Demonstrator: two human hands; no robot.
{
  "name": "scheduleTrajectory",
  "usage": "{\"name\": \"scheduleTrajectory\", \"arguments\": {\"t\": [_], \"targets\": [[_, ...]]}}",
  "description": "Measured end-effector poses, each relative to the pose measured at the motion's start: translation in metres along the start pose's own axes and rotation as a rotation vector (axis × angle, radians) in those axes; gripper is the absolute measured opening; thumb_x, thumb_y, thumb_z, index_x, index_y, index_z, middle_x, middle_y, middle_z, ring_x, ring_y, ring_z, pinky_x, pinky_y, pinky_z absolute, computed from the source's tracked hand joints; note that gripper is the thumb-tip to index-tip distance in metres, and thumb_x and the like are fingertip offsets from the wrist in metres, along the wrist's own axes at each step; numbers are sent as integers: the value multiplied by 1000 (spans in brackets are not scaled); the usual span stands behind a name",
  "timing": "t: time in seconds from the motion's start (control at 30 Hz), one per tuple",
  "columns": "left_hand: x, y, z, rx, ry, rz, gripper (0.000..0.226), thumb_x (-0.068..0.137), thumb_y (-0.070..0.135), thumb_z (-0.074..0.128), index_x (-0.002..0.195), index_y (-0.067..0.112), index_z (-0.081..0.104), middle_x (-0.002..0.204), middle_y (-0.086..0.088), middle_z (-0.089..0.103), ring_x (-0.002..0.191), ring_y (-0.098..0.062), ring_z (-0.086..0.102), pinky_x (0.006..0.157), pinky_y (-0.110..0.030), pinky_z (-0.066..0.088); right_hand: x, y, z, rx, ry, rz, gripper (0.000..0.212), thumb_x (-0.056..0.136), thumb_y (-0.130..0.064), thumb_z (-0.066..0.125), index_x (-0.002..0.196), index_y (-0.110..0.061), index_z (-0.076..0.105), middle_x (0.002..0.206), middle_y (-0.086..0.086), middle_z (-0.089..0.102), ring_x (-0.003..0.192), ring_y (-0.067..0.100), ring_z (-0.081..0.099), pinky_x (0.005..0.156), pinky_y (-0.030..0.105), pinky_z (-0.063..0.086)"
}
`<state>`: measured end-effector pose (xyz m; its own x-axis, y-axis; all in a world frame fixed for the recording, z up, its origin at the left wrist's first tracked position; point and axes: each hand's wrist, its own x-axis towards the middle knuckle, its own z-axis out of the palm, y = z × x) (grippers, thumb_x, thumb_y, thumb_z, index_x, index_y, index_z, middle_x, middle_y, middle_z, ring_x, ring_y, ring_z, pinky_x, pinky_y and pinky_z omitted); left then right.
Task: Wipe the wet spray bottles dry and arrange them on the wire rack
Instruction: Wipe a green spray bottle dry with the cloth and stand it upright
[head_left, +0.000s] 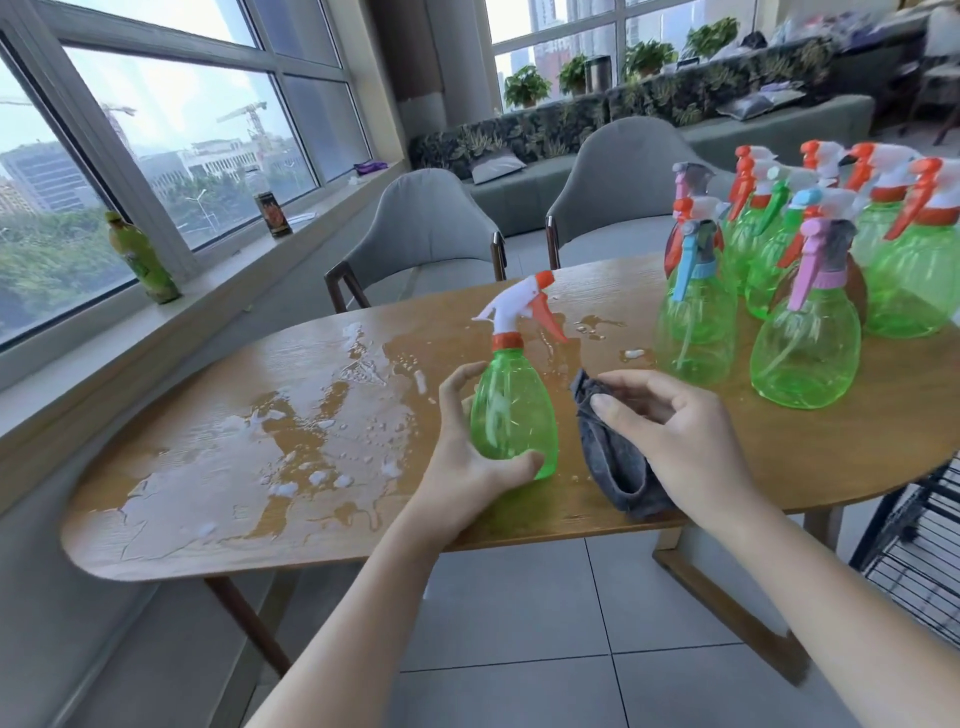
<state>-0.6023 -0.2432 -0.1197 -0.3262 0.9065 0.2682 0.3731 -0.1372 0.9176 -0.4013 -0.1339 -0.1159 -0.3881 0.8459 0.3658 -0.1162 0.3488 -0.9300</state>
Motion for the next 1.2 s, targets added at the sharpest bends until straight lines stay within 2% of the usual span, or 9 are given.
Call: {"name": "scheduleTrajectory", "arguments": {"t": [0.17,0.3,0.4,0.47,0.6,0.77,0.97,1.07,1.2], "targets": [[2,-1,13,-110,-110,-29,86,78,7,79,150,33,39,136,-13,65,117,-35,71,95,-44,62,13,9,-3,58,21,-17,18,92,-13,77,104,-26,78,100,-10,79,97,10,74,87,25,54],[4,-3,13,-87,-171,-1,84,82,3,73,153,37,43,141,-10,64,124,-38,67,106,-63,54,20,8,4,155,68,-72,21,92,-9,75,103,-26,77,98,-9,79,94,9,73,83,18,52],[8,-6,10,-48,-171,12,87,83,11,74,157,43,41,155,-3,55,144,-37,53,115,-69,42,24,6,8,151,39,-98,21,94,-9,73,106,-26,76,99,-7,79,96,10,73,83,17,53],[9,-6,10,-31,-160,18,87,83,20,74,158,47,40,161,2,49,152,-34,44,120,-68,35,25,7,10,114,2,-109,23,96,-10,72,111,-27,75,102,-11,78,99,9,72,86,19,53],[12,-8,10,-90,-138,-12,78,91,21,71,157,51,41,160,9,50,149,-24,48,121,-60,41,15,12,13,-84,-96,-218,22,93,-18,73,114,-25,75,109,-19,68,107,12,67,92,24,52],[16,-11,8,-195,-118,-104,71,95,56,75,157,48,43,166,-4,45,153,-43,39,121,-72,30,-4,16,14,-252,-135,-385,24,90,-19,75,113,-21,77,113,-10,67,107,13,66,89,23,51],[16,-12,6,-249,-137,-102,61,99,44,72,155,47,47,161,-3,51,148,-36,49,119,-68,38,1,13,13,-321,-50,-461,26,90,-19,75,116,-15,77,113,-6,70,107,10,66,91,16,46],[15,-13,8,-288,-68,-111,68,92,54,78,153,49,48,161,-7,51,149,-38,48,121,-69,34,-7,16,14,-386,-148,-582,24,88,-13,78,113,-10,79,111,1,69,104,8,65,91,14,45],[16,-12,8,-251,-55,-95,63,92,55,73,150,55,49,164,11,46,153,-26,43,124,-64,33,-16,23,15,-476,-273,-783,21,92,-9,76,113,-8,78,108,8,68,97,17,66,89,20,50]]}}
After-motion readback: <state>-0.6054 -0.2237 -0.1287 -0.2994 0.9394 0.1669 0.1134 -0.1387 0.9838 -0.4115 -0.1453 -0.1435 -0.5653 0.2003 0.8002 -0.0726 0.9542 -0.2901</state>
